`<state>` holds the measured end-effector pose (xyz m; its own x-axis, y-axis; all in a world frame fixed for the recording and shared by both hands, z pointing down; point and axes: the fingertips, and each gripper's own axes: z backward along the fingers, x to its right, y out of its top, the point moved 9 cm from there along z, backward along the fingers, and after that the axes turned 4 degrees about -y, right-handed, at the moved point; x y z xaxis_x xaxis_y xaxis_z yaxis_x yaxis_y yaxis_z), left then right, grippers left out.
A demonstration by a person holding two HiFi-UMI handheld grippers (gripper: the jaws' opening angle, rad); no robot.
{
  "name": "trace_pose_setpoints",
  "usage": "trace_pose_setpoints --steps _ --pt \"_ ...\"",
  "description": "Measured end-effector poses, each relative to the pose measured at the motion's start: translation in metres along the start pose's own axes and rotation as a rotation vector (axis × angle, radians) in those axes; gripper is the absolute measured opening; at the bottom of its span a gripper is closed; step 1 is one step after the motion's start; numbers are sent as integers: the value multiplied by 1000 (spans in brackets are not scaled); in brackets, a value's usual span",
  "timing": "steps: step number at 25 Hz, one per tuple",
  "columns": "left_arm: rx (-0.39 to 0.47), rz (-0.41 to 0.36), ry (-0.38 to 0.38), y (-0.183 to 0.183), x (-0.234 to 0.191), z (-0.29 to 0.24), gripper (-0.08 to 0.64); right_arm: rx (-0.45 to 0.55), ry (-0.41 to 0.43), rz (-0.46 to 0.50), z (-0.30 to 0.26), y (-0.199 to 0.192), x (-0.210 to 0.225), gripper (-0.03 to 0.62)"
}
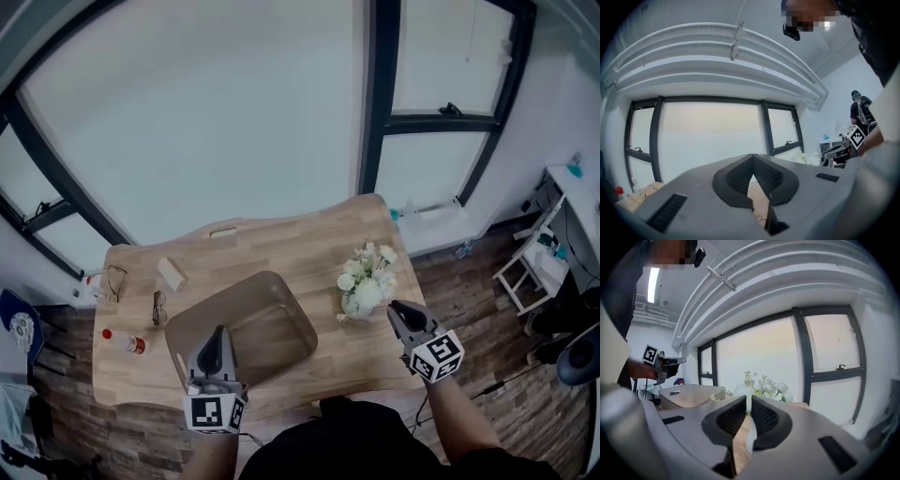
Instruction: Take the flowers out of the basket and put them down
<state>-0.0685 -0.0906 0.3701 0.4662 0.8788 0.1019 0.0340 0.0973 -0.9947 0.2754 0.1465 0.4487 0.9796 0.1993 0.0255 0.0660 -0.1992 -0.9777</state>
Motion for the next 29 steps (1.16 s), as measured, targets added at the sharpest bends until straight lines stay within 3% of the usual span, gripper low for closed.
trace_pose_setpoints --steps 2,29 --pt "-10 1 3 -4 0 5 5 16 -8 -6 2 4 0 22" --pt "29 -27 -17 9 12 -4 5 26 -62 45 9 15 12 21"
